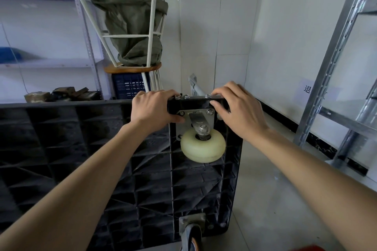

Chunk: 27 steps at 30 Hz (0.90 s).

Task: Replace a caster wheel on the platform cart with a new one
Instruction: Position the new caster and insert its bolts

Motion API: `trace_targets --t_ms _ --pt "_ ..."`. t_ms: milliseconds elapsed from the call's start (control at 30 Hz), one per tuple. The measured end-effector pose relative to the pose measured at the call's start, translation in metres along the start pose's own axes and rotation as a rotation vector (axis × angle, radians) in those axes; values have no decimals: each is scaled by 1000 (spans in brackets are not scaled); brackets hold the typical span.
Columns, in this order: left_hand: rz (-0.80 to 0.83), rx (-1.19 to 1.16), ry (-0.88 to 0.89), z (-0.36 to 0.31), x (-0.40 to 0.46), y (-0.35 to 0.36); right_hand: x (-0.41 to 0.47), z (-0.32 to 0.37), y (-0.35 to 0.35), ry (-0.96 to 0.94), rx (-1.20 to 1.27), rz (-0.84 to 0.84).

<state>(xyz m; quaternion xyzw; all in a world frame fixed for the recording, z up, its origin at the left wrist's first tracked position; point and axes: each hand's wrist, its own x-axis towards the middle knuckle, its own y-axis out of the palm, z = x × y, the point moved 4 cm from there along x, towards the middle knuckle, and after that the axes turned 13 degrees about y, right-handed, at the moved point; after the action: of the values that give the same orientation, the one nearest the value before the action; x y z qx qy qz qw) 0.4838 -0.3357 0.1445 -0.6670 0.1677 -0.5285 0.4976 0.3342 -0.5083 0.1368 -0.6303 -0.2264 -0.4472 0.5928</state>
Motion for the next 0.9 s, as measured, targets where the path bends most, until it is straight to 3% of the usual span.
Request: trace_targets --t_ms 233,500,900 --pt "9 2 16 3 2 2 18 6 10 5 -12 206" --pt "47 -33 62 6 1 -5 24 8 5 37 85 236" --pt "48 -27 53 8 3 -3 23 40 6 -149 115 288"
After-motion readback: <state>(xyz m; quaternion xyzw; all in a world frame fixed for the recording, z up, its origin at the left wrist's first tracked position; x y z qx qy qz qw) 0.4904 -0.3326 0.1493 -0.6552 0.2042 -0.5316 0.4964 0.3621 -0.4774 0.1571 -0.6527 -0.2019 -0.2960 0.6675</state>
